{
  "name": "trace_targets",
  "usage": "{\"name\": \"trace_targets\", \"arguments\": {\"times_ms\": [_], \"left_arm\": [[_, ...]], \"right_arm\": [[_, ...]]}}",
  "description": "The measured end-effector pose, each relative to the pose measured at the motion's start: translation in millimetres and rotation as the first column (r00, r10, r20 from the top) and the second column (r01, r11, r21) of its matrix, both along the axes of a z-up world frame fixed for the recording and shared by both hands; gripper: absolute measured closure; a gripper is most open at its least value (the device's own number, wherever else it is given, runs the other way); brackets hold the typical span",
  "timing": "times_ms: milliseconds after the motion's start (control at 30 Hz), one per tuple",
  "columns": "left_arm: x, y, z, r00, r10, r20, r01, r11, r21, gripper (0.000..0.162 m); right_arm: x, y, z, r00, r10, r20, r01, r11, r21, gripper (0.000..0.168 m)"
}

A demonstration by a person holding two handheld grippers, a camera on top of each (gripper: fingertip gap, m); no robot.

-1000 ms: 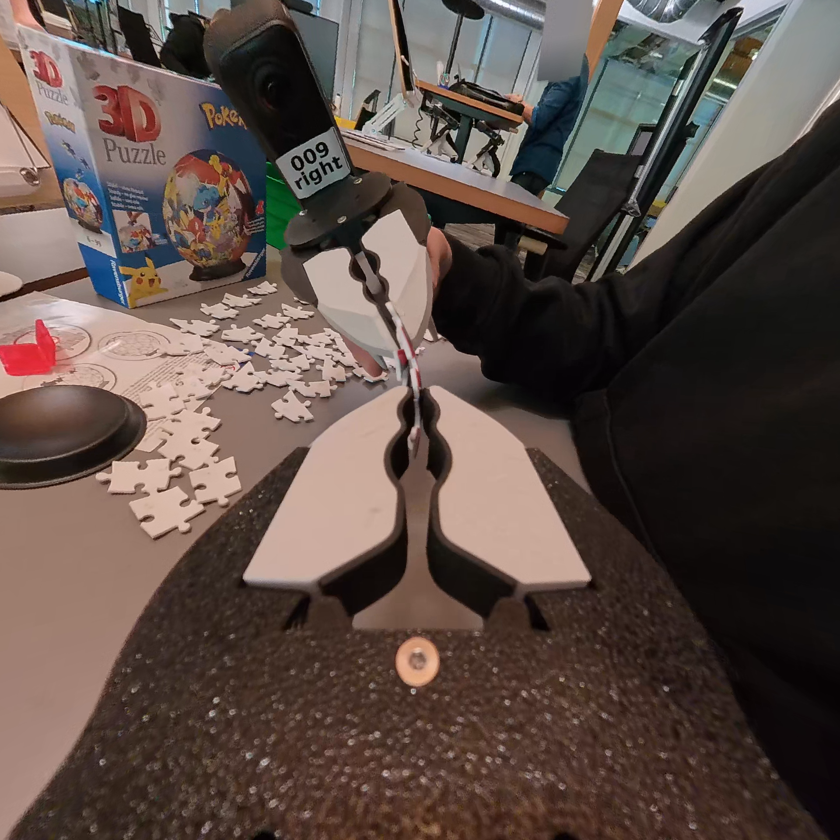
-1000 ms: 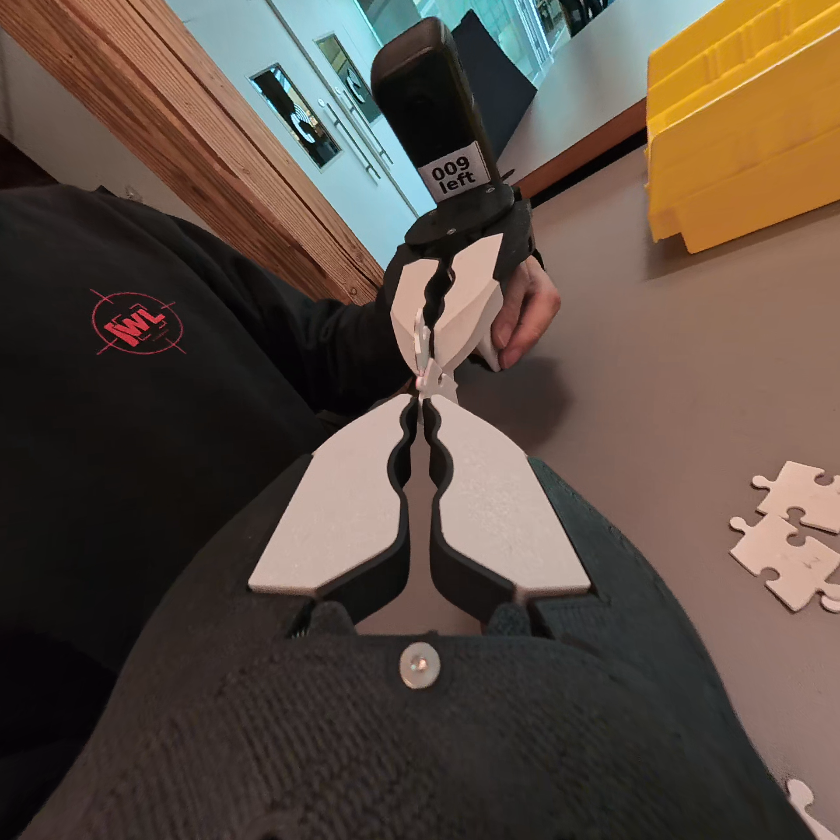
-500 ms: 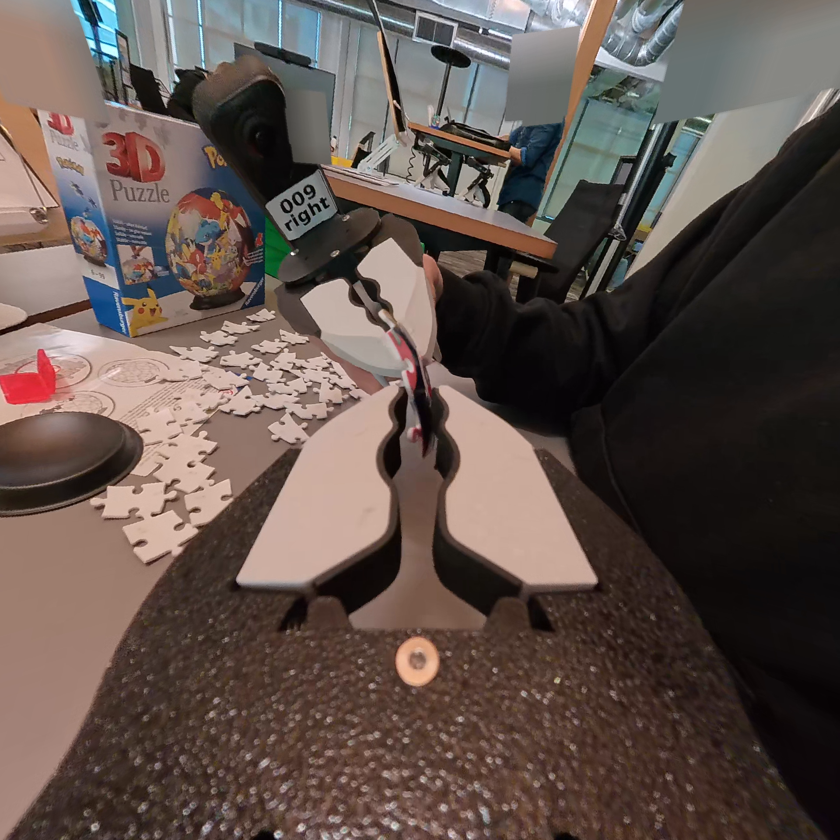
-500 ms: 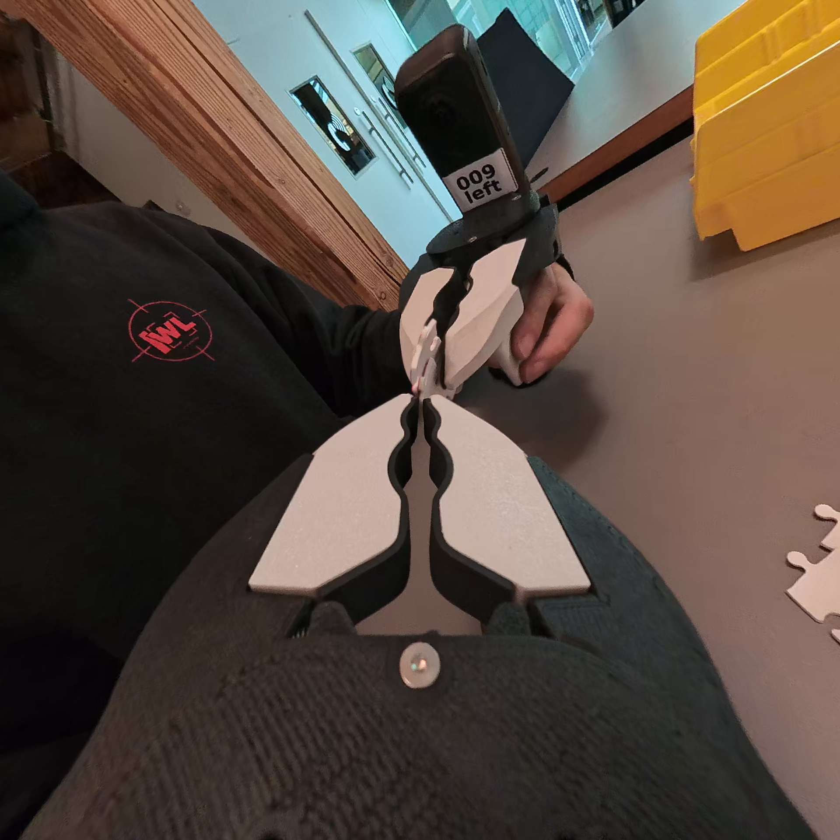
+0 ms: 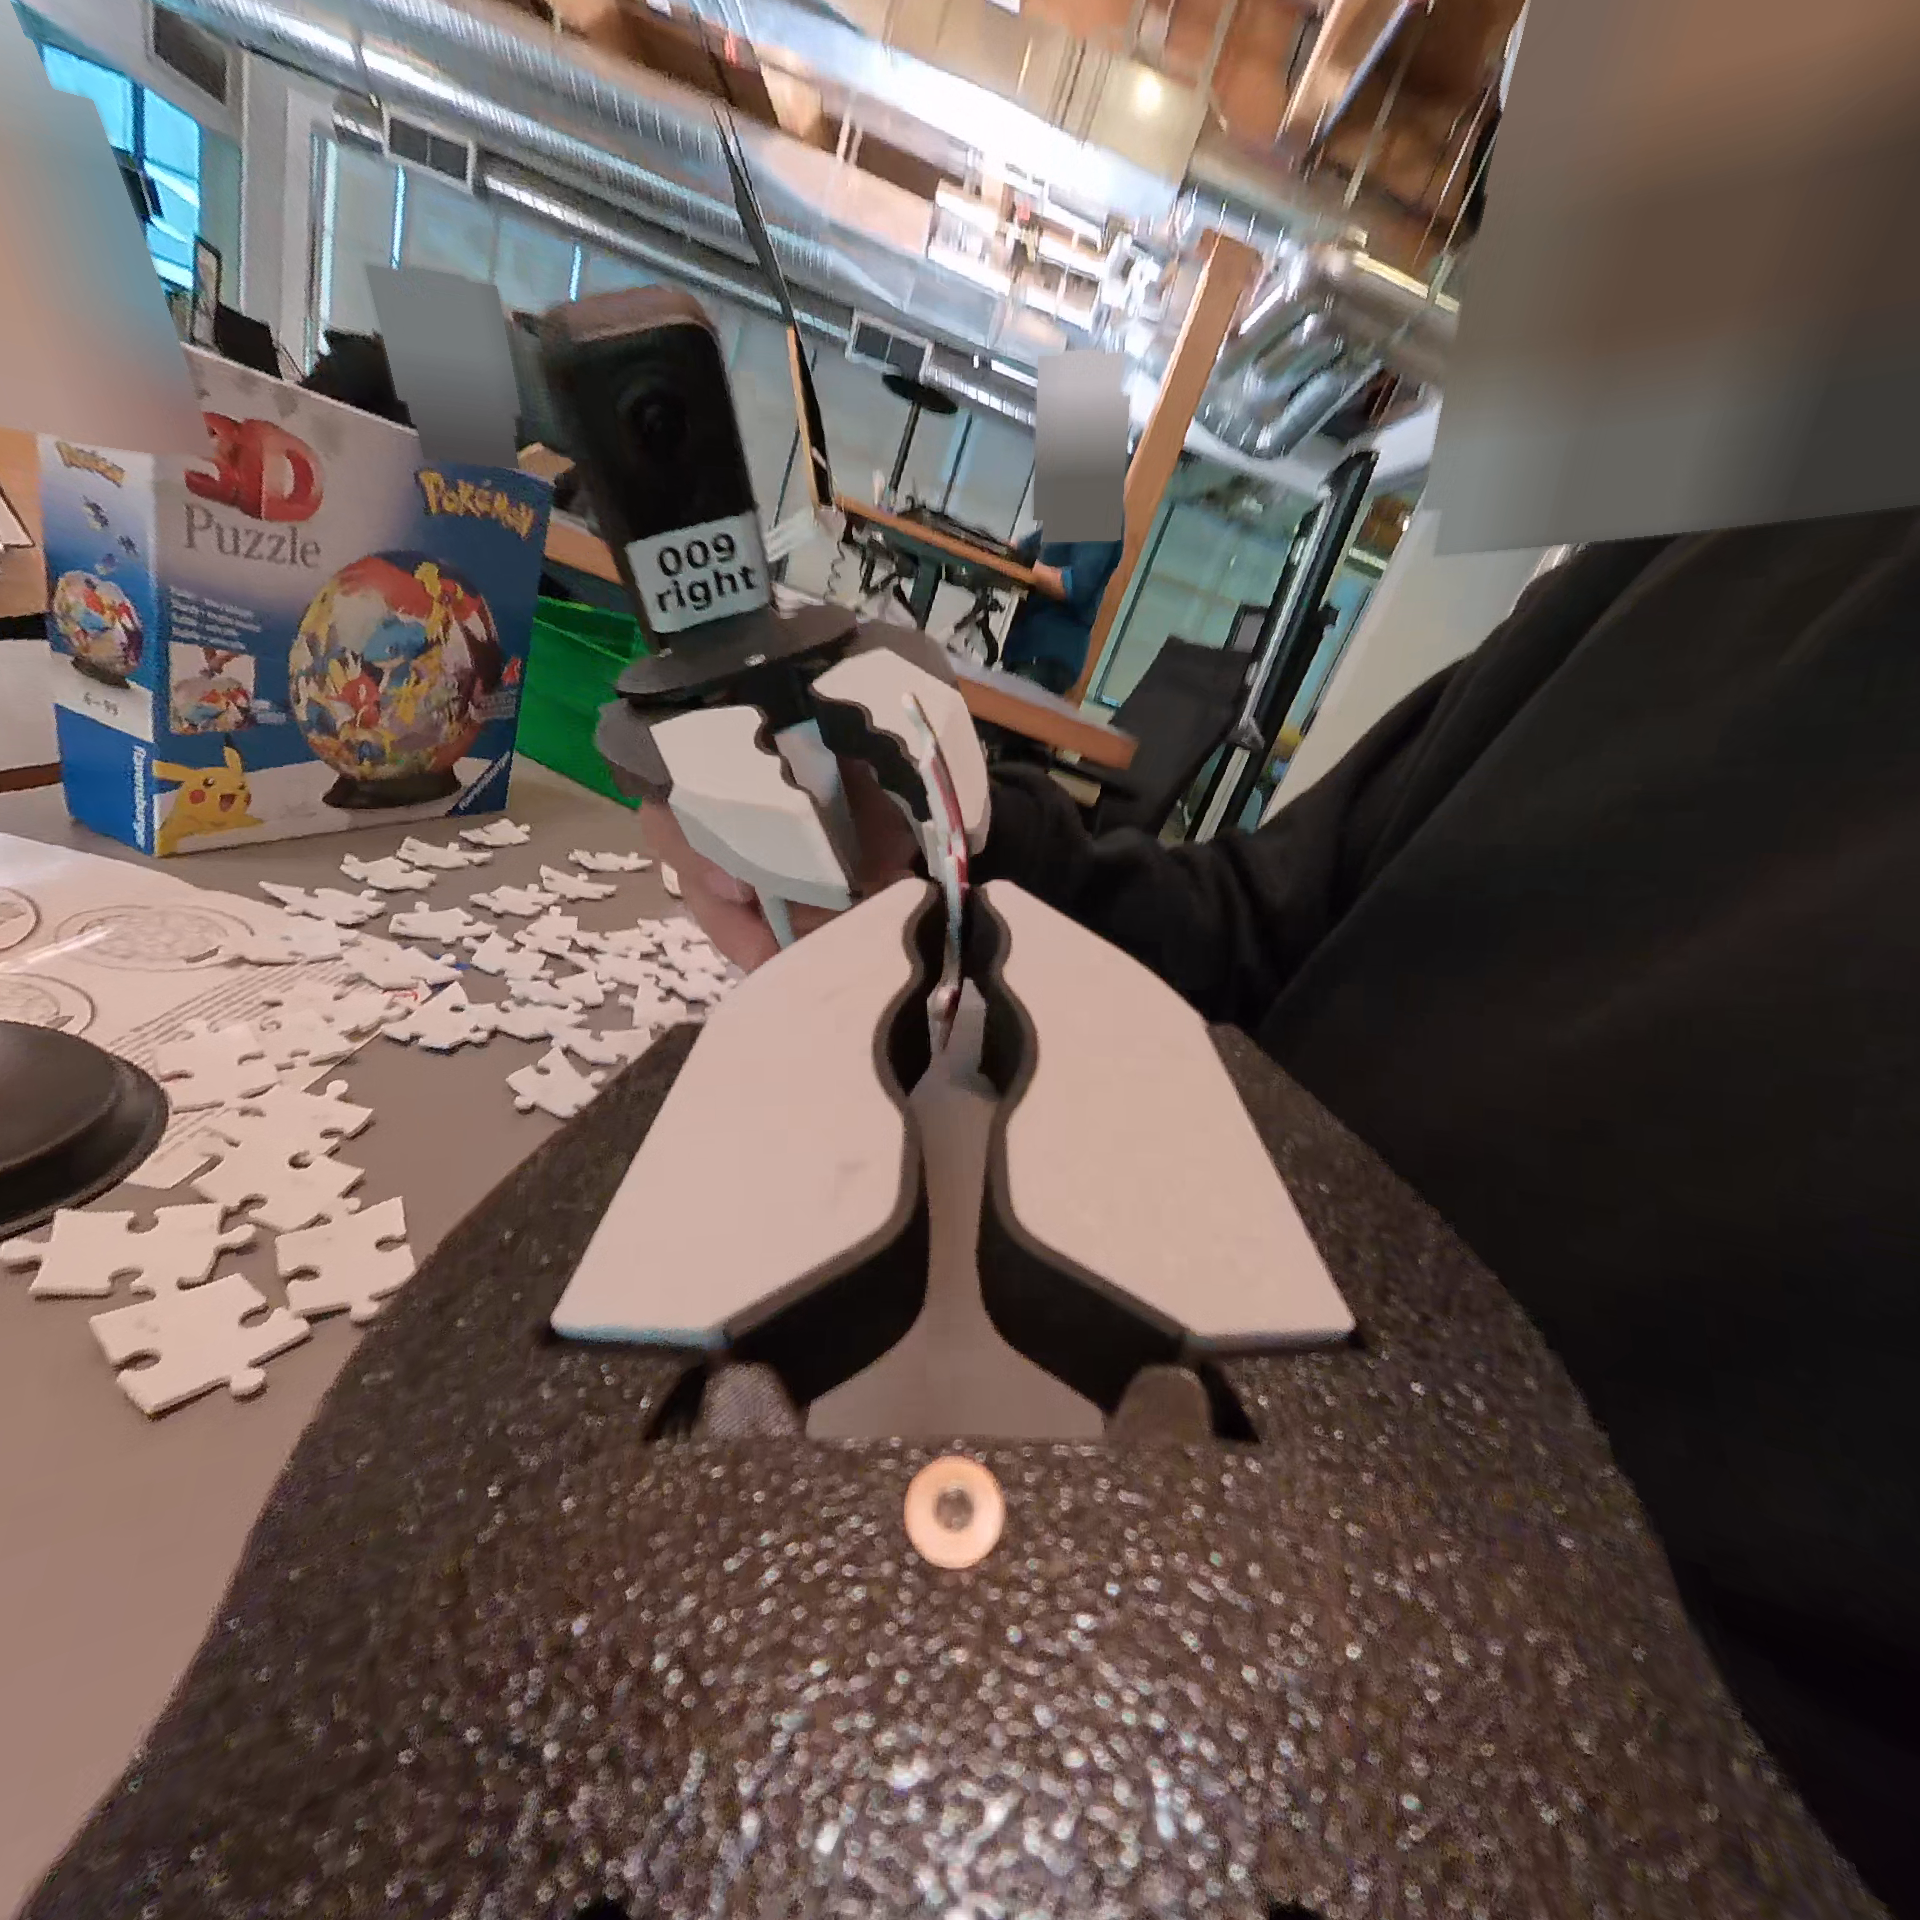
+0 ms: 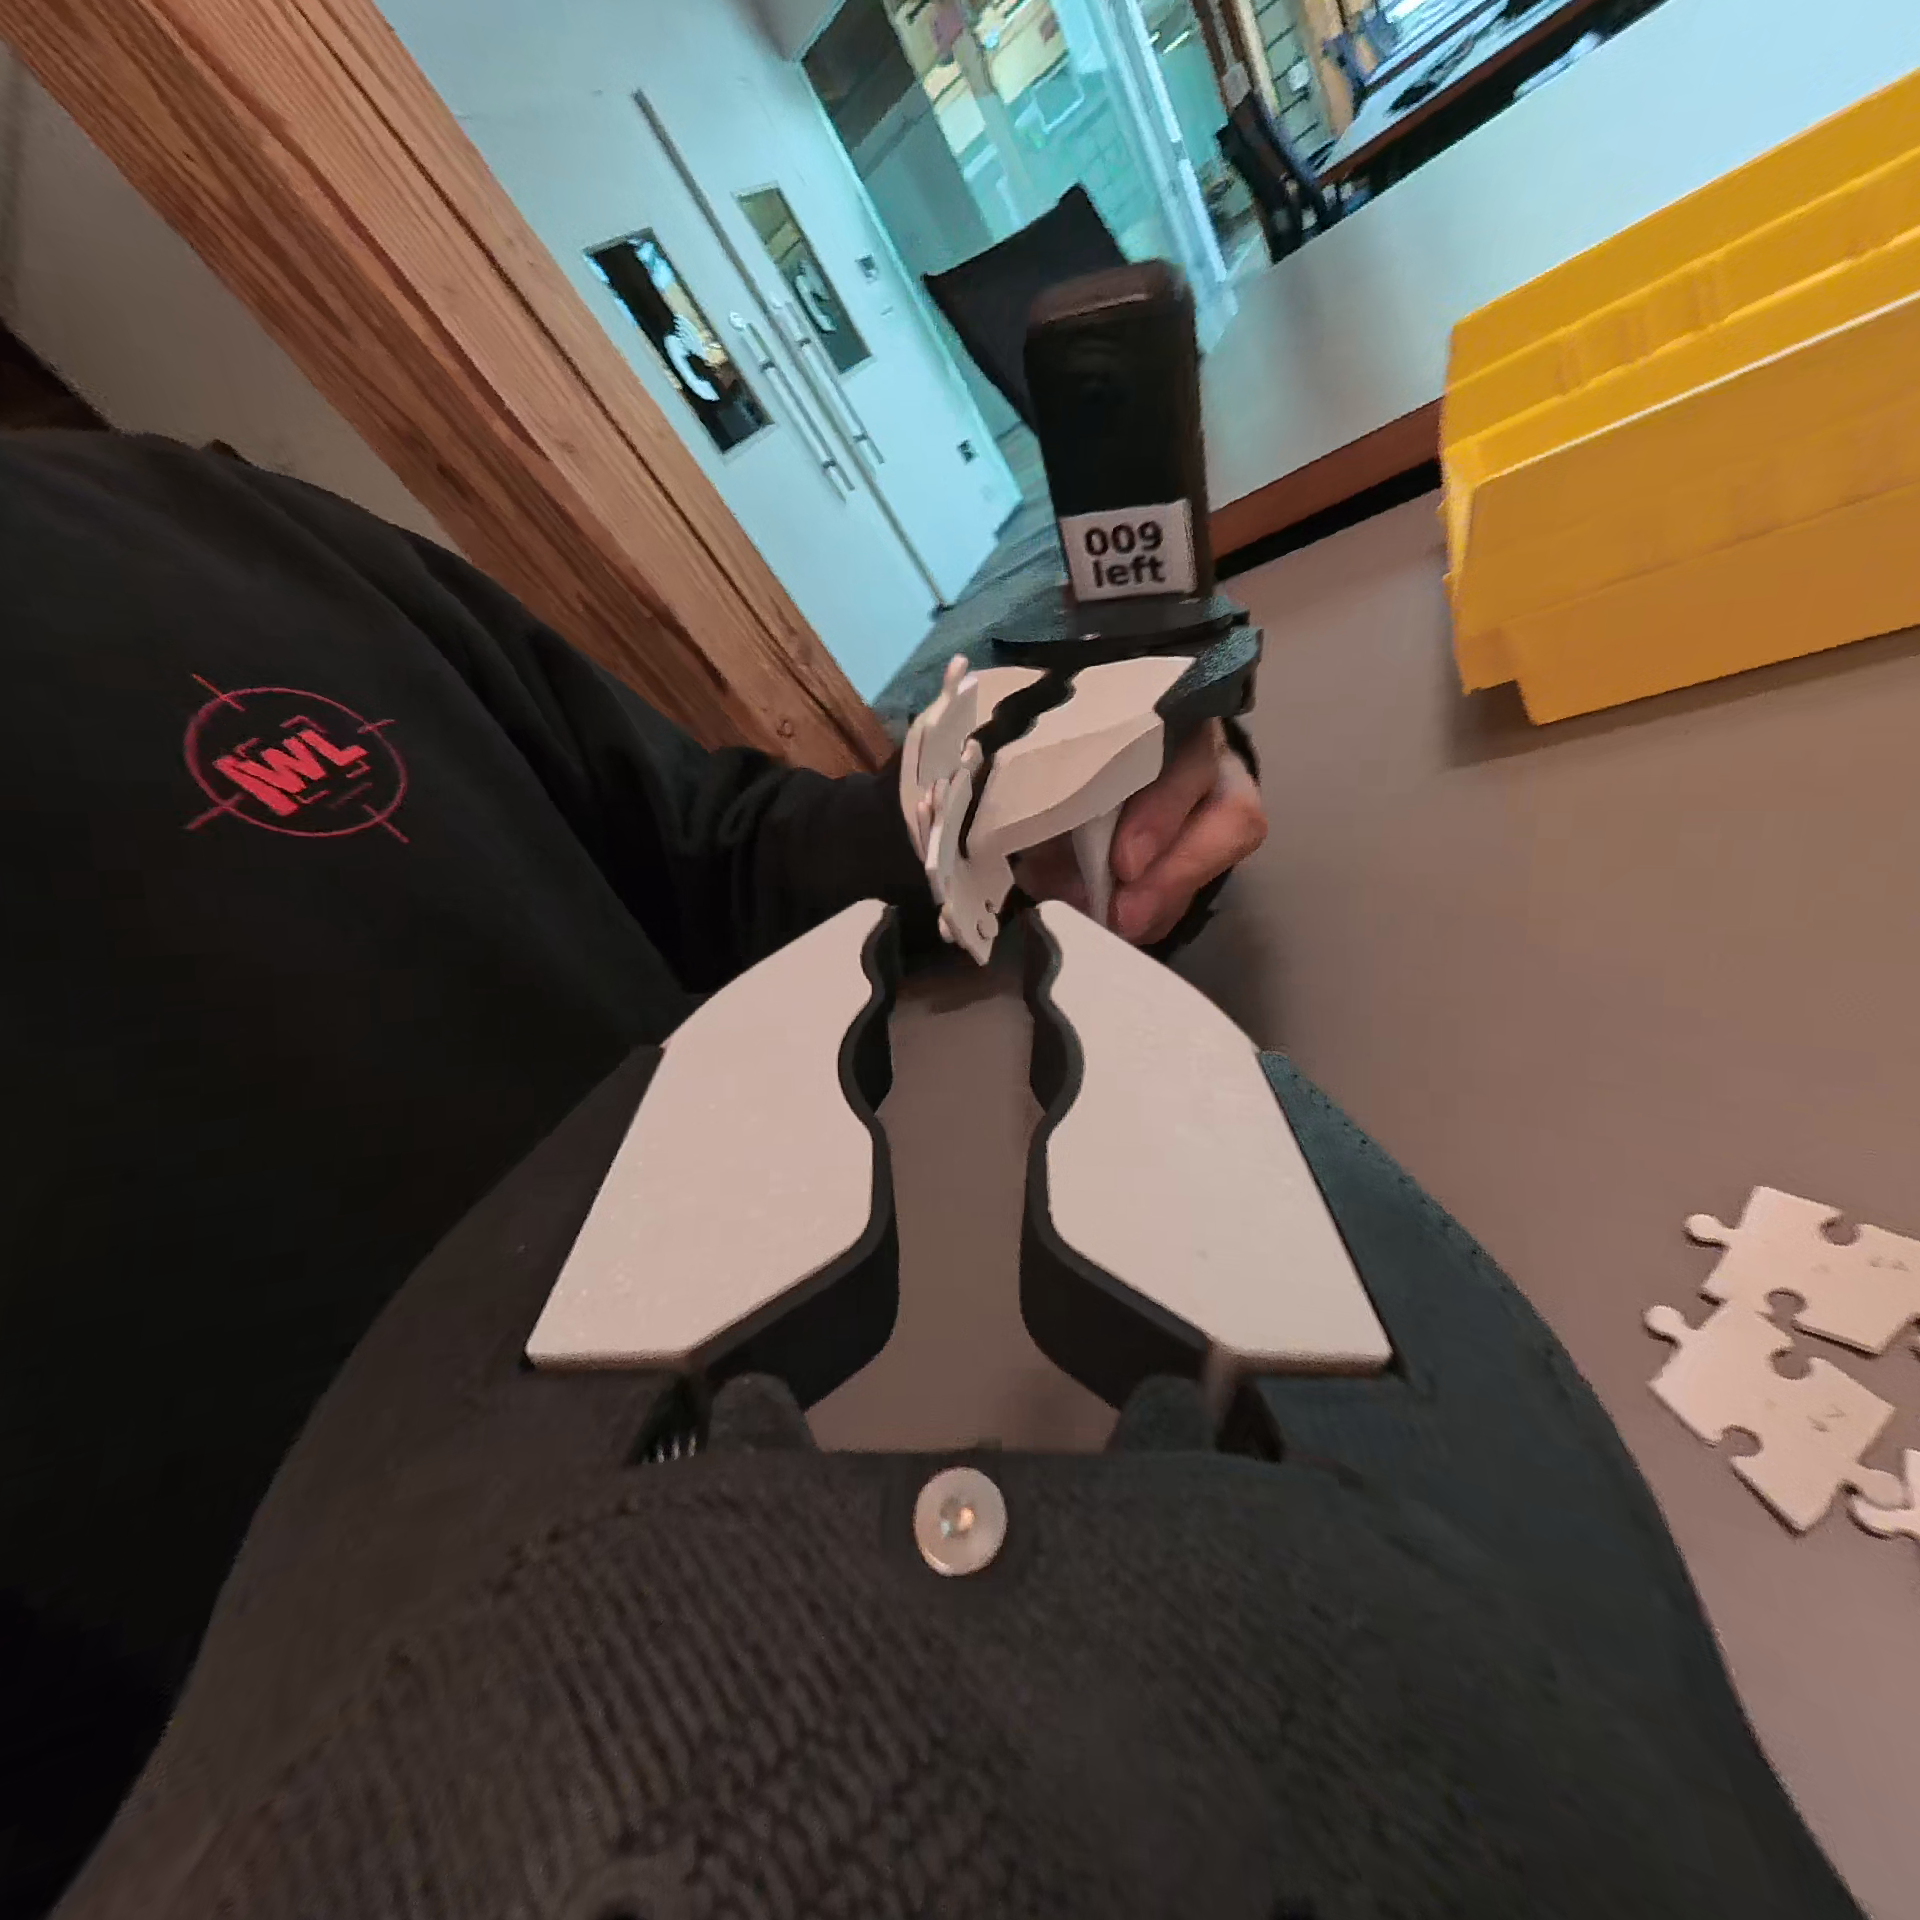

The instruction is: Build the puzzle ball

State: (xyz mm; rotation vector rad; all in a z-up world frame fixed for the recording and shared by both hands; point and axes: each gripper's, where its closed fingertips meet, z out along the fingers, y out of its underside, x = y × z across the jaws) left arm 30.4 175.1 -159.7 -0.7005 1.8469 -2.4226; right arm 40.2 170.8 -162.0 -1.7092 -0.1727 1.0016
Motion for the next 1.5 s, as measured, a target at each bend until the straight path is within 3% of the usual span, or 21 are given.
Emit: {"name": "trace_targets", "arguments": {"times_ms": [200, 533, 700, 1300, 1500], "left_arm": [[4.7, 5.0, 9.8, 0.999, 0.039, 0.024, -0.036, 0.995, -0.097, 0.159], [4.8, 1.6, 10.6, 0.998, 0.041, 0.040, -0.036, 0.994, -0.102, 0.159], [4.8, 0.9, 6.9, 0.998, 0.043, 0.037, -0.041, 0.997, -0.068, 0.159], [12.1, -8.9, -31.7, 0.998, 0.064, -0.025, -0.053, 0.949, 0.312, 0.157], [12.4, -10.9, -39.6, 0.998, 0.053, -0.042, -0.035, 0.936, 0.349, 0.157]], "right_arm": [[3.4, 5.7, 7.4, 0.985, -0.140, 0.096, 0.131, 0.986, 0.101, 0.168], [-3.9, 5.5, 10.0, 0.986, -0.134, 0.096, 0.120, 0.983, 0.141, 0.159], [-5.0, 7.8, 7.9, 0.980, -0.137, 0.145, 0.116, 0.983, 0.144, 0.166], [4.4, -5.0, -24.1, 0.925, -0.038, 0.379, 0.092, 0.988, -0.127, 0.166], [7.1, -11.4, -31.4, 0.882, 0.018, 0.471, 0.088, 0.976, -0.201, 0.166]]}}
